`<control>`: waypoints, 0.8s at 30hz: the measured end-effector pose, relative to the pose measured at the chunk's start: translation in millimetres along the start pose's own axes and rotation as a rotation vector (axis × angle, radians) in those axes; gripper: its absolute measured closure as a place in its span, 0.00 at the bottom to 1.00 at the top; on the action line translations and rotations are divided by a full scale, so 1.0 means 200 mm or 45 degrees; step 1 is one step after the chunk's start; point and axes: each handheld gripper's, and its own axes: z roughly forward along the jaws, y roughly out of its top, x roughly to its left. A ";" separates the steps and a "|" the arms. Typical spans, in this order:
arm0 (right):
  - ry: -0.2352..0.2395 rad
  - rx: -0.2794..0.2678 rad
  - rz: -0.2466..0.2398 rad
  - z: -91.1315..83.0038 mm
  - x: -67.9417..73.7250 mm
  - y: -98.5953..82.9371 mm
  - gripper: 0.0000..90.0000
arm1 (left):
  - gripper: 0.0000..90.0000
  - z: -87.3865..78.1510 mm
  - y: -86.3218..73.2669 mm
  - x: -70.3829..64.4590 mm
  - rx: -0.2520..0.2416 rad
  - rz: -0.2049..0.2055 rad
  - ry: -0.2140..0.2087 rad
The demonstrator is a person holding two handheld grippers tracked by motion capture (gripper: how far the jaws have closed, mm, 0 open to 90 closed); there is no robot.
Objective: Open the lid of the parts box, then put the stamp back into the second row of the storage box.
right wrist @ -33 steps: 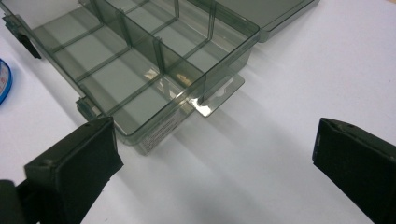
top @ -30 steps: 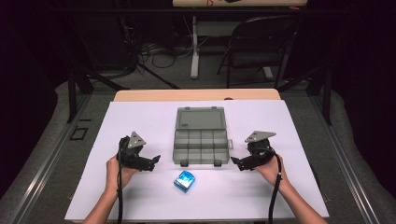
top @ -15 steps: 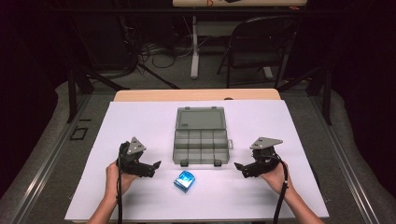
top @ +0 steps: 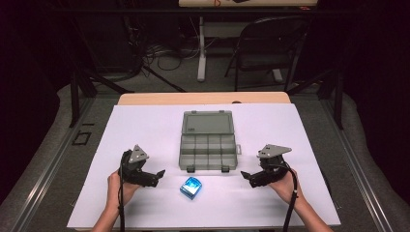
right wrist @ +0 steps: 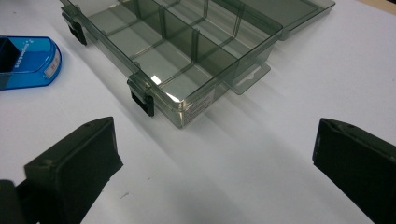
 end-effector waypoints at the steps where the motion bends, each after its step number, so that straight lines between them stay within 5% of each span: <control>1: 0.000 -0.004 0.001 0.00 0.00 0.00 0.00 | 0.00 0.00 0.00 0.00 -0.003 -0.002 0.003; 24: 0.009 0.006 -0.015 0.00 0.00 0.00 0.00 | 0.00 -0.03 0.06 -0.08 0.057 0.034 0.007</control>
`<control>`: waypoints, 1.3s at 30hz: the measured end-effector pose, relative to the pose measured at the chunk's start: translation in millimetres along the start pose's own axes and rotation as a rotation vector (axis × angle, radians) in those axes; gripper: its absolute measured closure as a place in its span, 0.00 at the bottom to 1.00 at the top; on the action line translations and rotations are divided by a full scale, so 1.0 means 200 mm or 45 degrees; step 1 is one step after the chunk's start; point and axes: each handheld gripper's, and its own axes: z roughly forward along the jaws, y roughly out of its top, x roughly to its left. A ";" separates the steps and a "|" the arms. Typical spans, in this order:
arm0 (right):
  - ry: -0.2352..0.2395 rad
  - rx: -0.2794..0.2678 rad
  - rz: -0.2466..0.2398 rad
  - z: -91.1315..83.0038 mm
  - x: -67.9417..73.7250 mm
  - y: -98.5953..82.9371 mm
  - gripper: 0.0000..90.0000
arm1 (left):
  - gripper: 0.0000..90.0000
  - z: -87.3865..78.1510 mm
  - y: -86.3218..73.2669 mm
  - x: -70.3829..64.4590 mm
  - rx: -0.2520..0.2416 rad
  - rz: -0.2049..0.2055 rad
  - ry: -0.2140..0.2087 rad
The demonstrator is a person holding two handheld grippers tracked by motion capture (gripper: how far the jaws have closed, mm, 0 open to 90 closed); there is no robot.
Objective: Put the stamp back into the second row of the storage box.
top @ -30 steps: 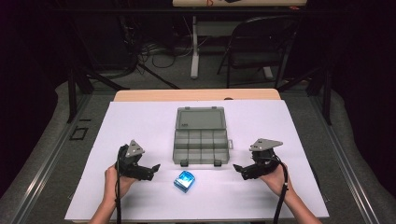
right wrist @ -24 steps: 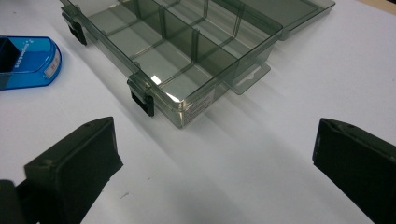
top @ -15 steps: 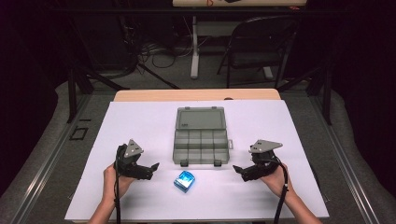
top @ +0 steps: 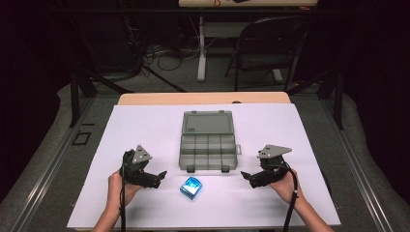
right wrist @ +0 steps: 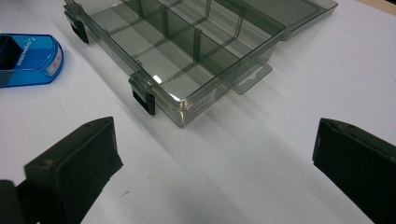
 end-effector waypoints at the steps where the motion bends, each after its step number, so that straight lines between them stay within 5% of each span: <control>1: 0.001 -0.002 -0.003 0.00 0.00 0.00 0.00 | 0.00 0.00 0.00 -0.01 0.004 0.004 0.001; 31: 0.004 -0.020 -0.032 0.01 0.03 0.04 0.00 | 0.00 -0.06 0.10 -0.13 0.075 -0.002 -0.046; 39: -0.001 -0.007 -0.043 0.03 0.03 0.04 0.00 | 0.00 -0.03 0.12 -0.17 0.152 0.001 -0.098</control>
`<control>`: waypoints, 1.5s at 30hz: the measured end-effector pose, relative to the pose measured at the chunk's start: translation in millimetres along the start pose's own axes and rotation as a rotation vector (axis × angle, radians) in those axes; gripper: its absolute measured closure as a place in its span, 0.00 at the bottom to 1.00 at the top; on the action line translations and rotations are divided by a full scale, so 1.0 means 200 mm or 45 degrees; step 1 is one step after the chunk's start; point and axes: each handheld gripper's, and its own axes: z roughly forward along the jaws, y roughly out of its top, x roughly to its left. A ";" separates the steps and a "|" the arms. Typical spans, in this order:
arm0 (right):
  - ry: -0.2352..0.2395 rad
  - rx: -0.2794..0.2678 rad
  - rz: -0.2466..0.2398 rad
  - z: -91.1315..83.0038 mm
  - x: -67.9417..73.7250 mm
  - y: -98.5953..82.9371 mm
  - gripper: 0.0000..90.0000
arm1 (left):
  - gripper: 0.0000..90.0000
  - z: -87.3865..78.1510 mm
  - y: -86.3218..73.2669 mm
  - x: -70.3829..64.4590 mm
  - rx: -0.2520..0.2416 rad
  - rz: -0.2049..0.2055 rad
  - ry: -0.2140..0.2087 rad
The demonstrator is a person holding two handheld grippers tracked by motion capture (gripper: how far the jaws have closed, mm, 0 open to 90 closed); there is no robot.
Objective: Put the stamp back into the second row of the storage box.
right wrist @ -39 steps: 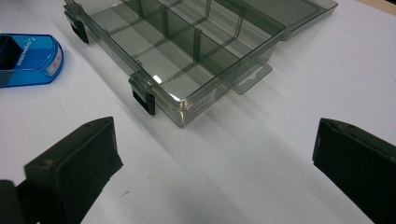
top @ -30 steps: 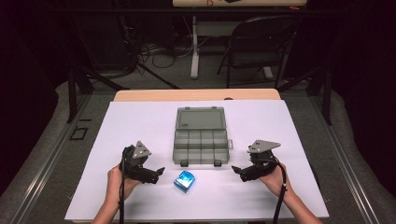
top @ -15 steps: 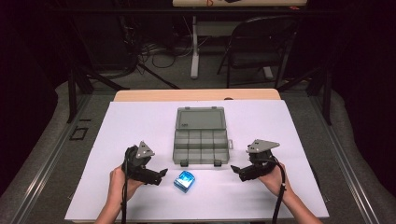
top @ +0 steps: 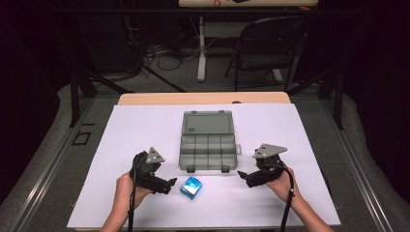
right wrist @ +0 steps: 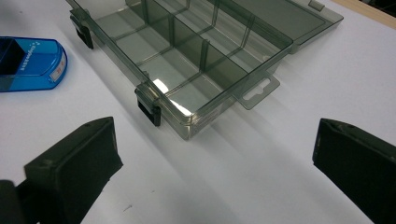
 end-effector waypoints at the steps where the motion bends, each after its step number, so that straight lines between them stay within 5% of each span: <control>1: 0.001 -0.006 0.004 0.00 0.00 0.00 0.00 | 0.00 0.00 0.00 -0.01 0.014 0.000 -0.015; 45: 0.014 0.023 -0.020 0.02 0.01 -0.01 0.00 | 0.00 0.12 0.06 -0.16 0.209 -0.011 -0.106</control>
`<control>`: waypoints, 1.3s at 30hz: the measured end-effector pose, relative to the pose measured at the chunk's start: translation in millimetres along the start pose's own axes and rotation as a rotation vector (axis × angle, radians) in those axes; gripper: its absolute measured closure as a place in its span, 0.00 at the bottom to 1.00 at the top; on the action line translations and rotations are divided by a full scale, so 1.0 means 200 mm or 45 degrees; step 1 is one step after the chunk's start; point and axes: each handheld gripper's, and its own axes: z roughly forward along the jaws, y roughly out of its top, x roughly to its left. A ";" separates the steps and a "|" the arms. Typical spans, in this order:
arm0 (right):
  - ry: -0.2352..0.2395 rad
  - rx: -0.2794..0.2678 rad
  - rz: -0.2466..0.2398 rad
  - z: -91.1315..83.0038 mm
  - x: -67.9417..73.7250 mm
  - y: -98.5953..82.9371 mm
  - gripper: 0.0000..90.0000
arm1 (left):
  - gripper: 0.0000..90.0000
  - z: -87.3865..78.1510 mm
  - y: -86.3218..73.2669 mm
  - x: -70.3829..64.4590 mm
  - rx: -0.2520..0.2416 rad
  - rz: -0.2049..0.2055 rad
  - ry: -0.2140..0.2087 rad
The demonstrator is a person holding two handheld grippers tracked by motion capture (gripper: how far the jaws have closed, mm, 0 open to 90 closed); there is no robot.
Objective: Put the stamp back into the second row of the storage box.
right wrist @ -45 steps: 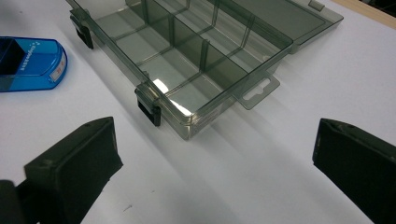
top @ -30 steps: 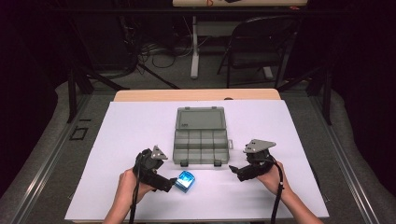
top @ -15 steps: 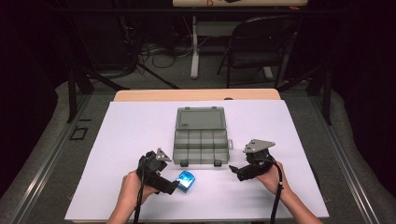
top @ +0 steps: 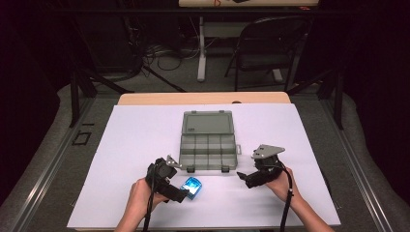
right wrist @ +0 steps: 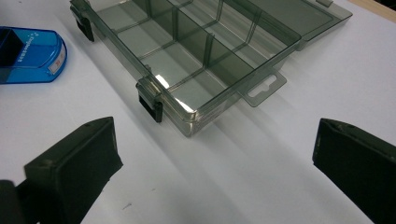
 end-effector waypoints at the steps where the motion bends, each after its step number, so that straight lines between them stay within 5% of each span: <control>1: 0.001 0.002 -0.006 0.00 0.00 0.00 0.00 | 0.00 0.00 0.01 0.00 0.001 0.004 -0.002; 30: 0.012 -0.004 -0.032 0.00 0.01 0.00 0.00 | 0.00 0.16 0.09 -0.10 0.130 0.076 0.000; 39: 0.020 -0.010 -0.033 0.01 0.00 0.00 0.00 | 0.16 0.19 0.10 -0.12 0.150 0.090 -0.011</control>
